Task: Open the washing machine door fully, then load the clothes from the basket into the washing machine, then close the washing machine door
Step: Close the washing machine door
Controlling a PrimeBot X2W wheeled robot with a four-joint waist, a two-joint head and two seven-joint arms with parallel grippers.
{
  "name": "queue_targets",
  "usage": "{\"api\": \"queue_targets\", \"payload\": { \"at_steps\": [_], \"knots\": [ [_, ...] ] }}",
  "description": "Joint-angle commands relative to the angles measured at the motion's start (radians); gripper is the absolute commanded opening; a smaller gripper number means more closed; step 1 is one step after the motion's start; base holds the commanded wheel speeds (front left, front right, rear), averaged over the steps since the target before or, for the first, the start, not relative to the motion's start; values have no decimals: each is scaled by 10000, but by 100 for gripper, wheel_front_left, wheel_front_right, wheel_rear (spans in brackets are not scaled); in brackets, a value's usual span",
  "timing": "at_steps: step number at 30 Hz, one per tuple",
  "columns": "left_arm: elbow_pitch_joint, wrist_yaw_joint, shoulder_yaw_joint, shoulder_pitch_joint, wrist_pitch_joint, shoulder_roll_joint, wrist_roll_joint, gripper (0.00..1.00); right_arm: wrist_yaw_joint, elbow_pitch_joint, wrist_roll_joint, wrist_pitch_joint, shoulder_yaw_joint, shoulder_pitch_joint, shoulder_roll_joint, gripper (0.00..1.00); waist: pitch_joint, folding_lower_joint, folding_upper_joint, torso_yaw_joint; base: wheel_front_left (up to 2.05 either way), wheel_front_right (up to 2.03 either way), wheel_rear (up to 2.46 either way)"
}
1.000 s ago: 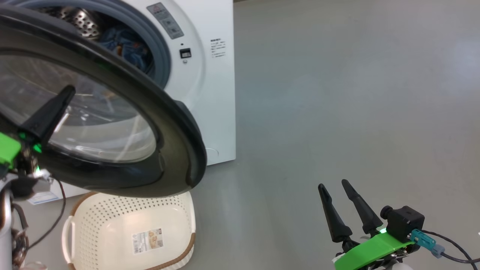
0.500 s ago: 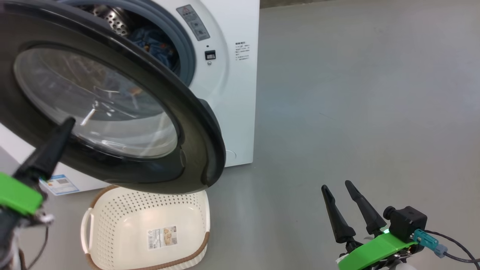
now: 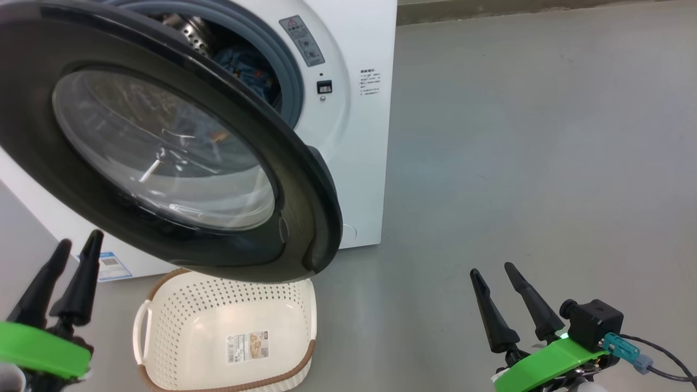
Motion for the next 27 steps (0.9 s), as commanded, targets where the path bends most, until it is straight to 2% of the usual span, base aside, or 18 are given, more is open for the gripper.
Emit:
{"api": "queue_targets", "payload": {
  "at_steps": [1, 6, 7, 17, 22, 27],
  "knots": [
    [-240, -168, 408, -186, -278, 385, 263, 100, 27, -239, 54, -48, 143, -169, -52, 100, 0, 0, -1, 34, 0, 0, 0],
    [-24, -268, 276, 198, -1550, 462, 1194, 100, 27, -301, 24, -48, 98, -160, -47, 100, 44, 0, -1, 121, 0, 0, 0],
    [112, -293, 175, 335, -2084, 506, 1581, 100, 27, -317, 10, -48, 82, -170, -37, 100, 77, 0, -1, 149, 0, 0, 0],
    [1187, -336, -123, 775, -4230, 494, 2665, 100, 27, -419, -91, -48, -36, -204, -9, 100, 286, 0, -1, 346, 0, 0, 0],
    [1789, -343, -235, 877, -4896, 439, 3199, 100, 27, -450, -168, -48, -78, -230, 0, 100, 384, 0, -1, 469, 0, 0, 0],
    [2153, -350, -165, 1091, -5117, 69, 3379, 100, 27, -465, -192, -48, -115, -258, -34, 100, 405, 0, -1, 503, 0, 0, 0]
  ]
}}
